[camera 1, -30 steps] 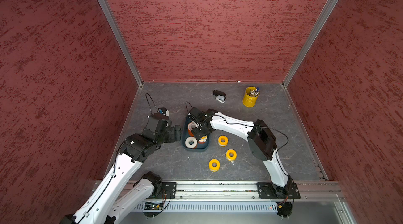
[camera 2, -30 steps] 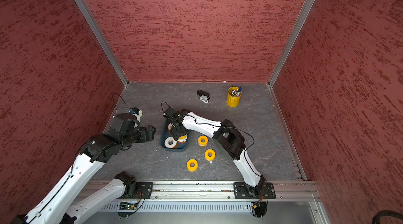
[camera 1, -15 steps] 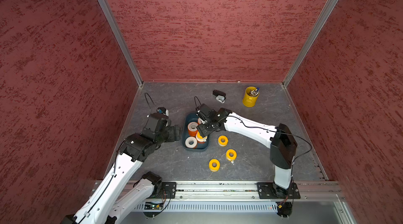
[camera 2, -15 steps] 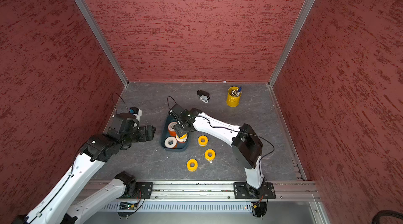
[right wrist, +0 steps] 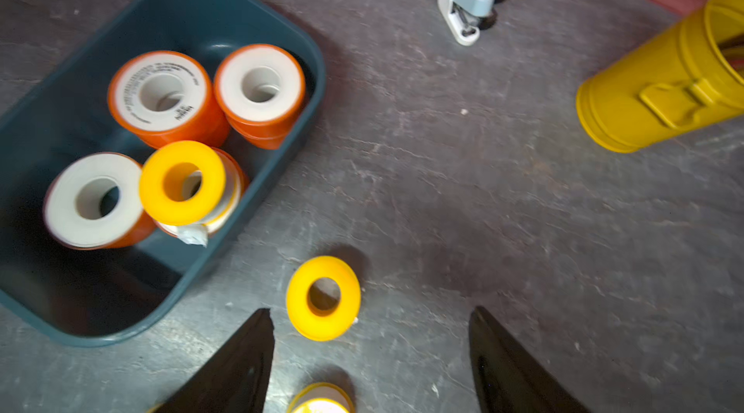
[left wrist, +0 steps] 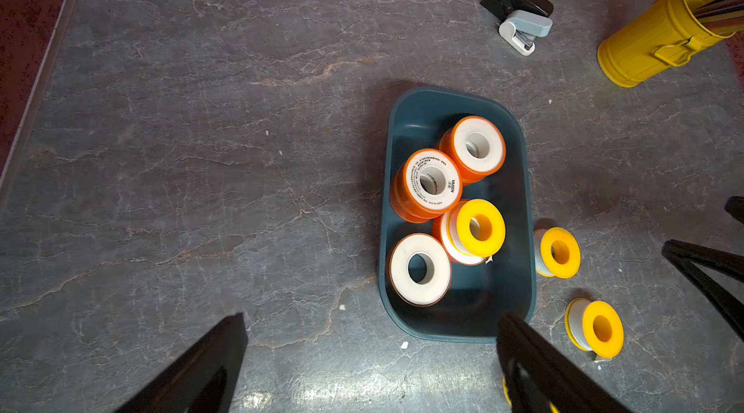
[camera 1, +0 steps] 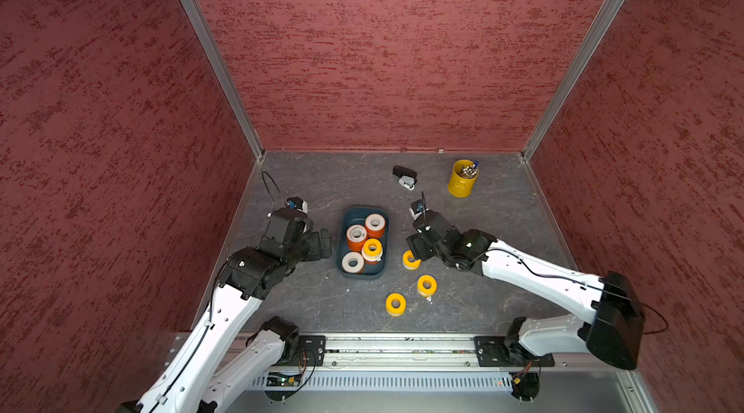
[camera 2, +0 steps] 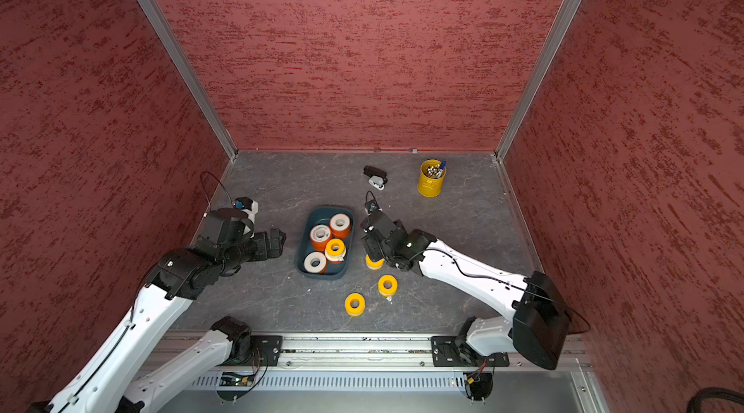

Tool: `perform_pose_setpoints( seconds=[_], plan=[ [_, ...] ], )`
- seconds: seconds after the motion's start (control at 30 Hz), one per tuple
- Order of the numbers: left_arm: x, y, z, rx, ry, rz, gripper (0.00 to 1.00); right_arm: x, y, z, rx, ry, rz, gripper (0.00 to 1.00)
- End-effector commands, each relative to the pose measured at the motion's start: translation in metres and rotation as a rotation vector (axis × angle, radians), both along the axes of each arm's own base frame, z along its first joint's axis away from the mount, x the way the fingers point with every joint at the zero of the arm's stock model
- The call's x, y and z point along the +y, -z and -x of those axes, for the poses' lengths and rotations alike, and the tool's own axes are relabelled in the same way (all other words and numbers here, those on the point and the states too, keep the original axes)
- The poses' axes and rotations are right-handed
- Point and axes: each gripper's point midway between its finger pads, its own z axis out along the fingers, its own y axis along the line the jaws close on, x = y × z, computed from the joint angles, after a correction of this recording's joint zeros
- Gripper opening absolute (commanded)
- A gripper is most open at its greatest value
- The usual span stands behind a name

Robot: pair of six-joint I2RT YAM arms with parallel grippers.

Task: Put the sealing tape into the storage box
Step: Place the sealing tape in the storage box, then pick up the sealing tape at the center of the board.

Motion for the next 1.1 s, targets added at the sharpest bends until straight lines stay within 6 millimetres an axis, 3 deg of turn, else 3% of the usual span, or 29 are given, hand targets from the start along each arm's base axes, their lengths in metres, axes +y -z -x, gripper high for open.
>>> perform_pose_setpoints(
  seconds=[0.0,0.1,0.27,0.47,0.63,0.87,1.07],
  plan=[
    [0.003,-0.007,-0.006,-0.029,-0.025,0.009,1.0,-0.018,-0.008,-0.008,-0.105,0.083,-0.059,0.78],
    [0.008,-0.013,-0.009,-0.037,-0.067,0.011,1.0,-0.033,0.0,-0.002,-0.13,0.115,-0.087,0.78],
    [-0.003,-0.023,-0.014,-0.088,-0.046,0.092,1.0,-0.058,0.011,0.011,-0.168,0.159,-0.107,0.79],
    [-0.016,-0.01,-0.026,-0.029,-0.035,0.121,1.0,-0.078,0.02,0.025,-0.205,0.184,-0.162,0.82],
    [-0.032,-0.01,-0.037,-0.013,0.005,0.148,1.0,-0.089,0.014,0.029,-0.271,0.212,-0.229,0.82],
    [-0.074,-0.002,-0.057,0.018,0.104,0.063,1.0,-0.096,0.011,0.028,-0.304,0.241,-0.237,0.82],
    [-0.14,0.013,-0.074,0.062,0.237,-0.003,1.0,-0.094,0.013,0.026,-0.298,0.238,-0.22,0.81]
  ],
)
